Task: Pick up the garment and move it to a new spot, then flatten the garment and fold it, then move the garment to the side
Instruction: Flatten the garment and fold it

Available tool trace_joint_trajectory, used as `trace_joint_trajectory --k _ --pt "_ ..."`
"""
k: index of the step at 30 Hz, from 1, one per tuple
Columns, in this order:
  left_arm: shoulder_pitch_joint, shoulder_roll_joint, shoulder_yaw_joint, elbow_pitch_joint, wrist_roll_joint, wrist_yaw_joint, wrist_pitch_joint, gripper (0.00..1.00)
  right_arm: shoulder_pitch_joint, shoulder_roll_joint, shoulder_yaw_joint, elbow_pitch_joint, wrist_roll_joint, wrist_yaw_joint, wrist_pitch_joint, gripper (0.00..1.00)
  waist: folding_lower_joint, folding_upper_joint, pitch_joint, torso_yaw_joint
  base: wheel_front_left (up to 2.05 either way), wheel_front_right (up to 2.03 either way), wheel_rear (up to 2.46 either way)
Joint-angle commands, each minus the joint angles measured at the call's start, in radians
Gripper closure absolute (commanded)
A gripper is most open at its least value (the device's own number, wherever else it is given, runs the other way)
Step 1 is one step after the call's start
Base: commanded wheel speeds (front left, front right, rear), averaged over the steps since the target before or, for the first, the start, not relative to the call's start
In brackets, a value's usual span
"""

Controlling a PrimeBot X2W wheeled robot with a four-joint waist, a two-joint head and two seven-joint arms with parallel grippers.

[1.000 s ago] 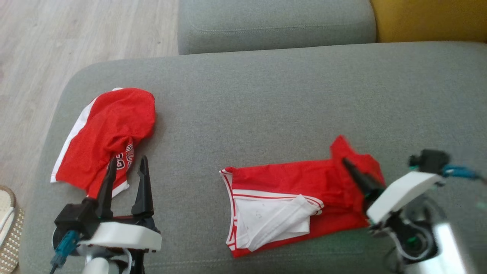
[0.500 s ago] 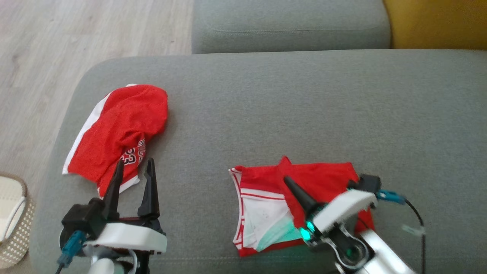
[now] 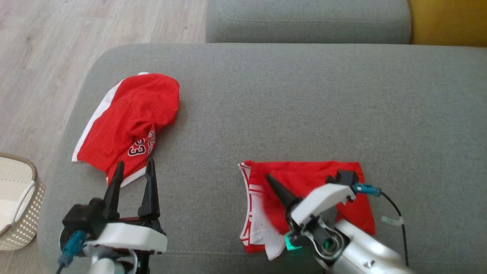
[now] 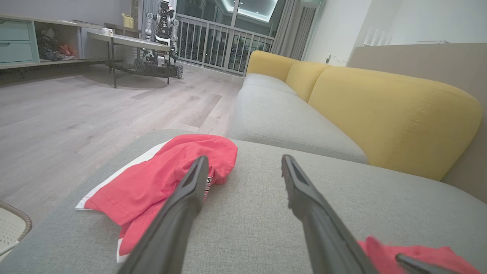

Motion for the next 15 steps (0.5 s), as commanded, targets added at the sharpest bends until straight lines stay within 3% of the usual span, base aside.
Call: trace_joint_trajectory --k 1,9,15 --pt "-0.043 0.003 0.036 -0.030 -0.009 0.004 -0.006 0.00 -0.066 0.013 0.026 -0.043 0.034 0.000 -0.031 0.00 0.0000 0.0000 0.004 -0.003 0.00 0.00 0.00" --pt "-0.040 0.003 0.046 -0.033 -0.009 0.010 -0.006 0.00 -0.186 0.005 0.055 -0.045 0.081 0.000 -0.105 0.00 0.0000 0.0000 -0.005 -0.037 0.00 0.00 0.00" --pt "-0.035 0.003 0.052 -0.038 -0.006 0.012 -0.006 0.00 -0.246 -0.096 0.040 -0.037 0.057 0.000 -0.123 0.00 0.0000 0.0000 -0.018 -0.061 0.00 0.00 0.00"
